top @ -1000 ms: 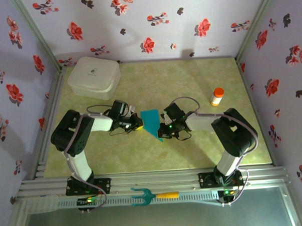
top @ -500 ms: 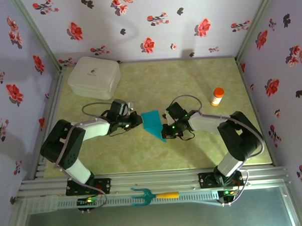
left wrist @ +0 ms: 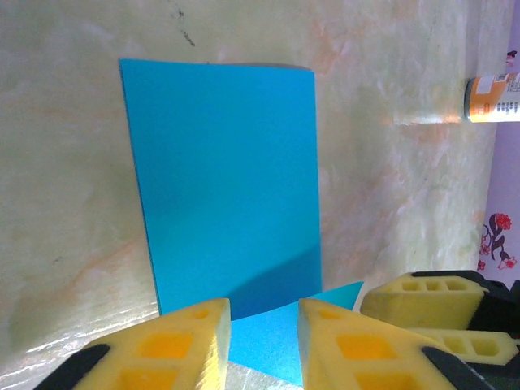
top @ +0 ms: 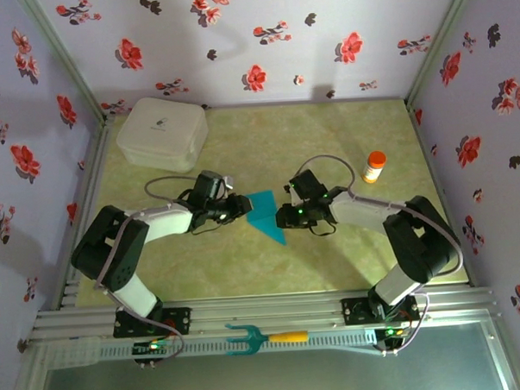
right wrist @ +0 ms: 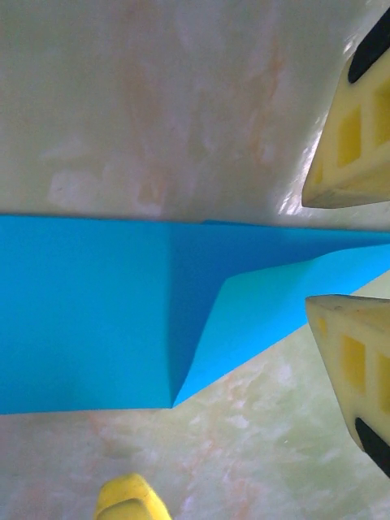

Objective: Fold a paper plane with a square sheet of paper (pick it up from the middle)
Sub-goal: Third fold the triangle at the center of the table.

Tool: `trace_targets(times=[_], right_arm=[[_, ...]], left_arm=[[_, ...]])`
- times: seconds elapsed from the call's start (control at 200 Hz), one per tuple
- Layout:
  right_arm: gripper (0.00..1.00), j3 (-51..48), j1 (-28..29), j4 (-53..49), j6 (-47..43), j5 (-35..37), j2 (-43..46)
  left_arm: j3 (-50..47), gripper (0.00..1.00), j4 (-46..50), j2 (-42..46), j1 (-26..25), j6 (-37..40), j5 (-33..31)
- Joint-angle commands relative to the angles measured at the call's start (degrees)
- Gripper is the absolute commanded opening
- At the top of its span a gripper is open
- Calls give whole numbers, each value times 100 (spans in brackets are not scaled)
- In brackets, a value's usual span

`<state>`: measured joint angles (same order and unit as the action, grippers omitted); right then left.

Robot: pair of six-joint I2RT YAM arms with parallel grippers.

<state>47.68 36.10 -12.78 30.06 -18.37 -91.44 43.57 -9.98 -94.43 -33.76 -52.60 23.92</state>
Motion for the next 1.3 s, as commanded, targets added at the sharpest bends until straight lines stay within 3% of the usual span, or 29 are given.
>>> trace_targets(times=[0.0, 0.395, 0.695, 1.295], right_arm=[[33, 269, -33, 354, 136, -229, -310], [10, 100, -224, 525, 24, -420, -200], [8, -233, -379, 908, 150, -633, 61], [4, -793, -595, 1725, 502, -1051, 431]], left_arm=[[161, 31, 163, -108, 10, -22, -78], [310, 43, 278, -181, 198, -105, 335], [452, 55, 328, -208, 344, -140, 504], [783, 56, 224, -732, 351, -256, 772]])
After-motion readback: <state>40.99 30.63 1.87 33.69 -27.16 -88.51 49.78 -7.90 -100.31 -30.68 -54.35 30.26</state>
